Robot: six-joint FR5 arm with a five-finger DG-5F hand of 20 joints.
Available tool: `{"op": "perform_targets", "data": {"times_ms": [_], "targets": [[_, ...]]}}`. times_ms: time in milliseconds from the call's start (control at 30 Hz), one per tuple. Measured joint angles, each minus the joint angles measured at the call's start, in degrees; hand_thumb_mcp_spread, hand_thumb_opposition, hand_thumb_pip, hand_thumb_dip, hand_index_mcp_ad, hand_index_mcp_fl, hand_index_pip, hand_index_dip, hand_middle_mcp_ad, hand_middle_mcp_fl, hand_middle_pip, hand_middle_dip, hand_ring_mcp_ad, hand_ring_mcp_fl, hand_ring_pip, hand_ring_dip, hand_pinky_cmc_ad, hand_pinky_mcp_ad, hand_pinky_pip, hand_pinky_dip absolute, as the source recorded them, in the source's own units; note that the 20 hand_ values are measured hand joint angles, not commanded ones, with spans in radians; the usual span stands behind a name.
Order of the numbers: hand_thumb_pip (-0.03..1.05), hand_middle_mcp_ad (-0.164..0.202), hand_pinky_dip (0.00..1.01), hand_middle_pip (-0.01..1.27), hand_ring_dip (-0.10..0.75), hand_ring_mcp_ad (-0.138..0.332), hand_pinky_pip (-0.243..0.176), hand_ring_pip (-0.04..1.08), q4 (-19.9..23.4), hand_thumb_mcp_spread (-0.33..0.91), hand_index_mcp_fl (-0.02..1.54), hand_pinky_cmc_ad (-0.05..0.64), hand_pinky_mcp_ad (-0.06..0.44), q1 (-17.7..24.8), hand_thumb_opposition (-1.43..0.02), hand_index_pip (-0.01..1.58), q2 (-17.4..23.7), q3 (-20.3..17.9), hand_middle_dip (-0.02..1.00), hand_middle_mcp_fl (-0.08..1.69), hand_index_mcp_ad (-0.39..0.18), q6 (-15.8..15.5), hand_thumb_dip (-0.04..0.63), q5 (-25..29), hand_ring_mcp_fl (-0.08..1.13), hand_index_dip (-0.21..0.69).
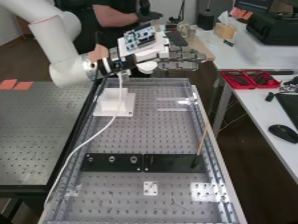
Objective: Grab the drill bit and place it in the clear container
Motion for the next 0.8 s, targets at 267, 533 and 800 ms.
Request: {"op": "perform_targets", "data": {"times_ms": [267,533,800], "targets": [[0.50,0.094,0.20,0.14,0.030,0.265,-0.075,0.10,-1.2,0.68,0.77,0.295,0.183,1.4,-0.95,1.15,-2.3,1.0,0.20,0.31,-0.154,1.6,0.236,-1.3,0.04,0.075],[0.50,0.094,0.20,0.15,0.030,0.265,-0.075,0.10,-3.4,0.68,0.77,0.295,0.187,2.0,-0.95,1.15,-4.9,2.6,0.20,0.31,-0.154,2.7,0.236,-1.8,0.04,0.075],[0.50,0.094,0.20,0.15,0.030,0.265,-0.075,0.10,-5.1,0.68,0.77,0.295,0.183,2.6,-0.95,1.15,-7.1,3.8,0.20,0.31,-0.154,3.4,0.236,-2.0,0.04,0.075]]}}
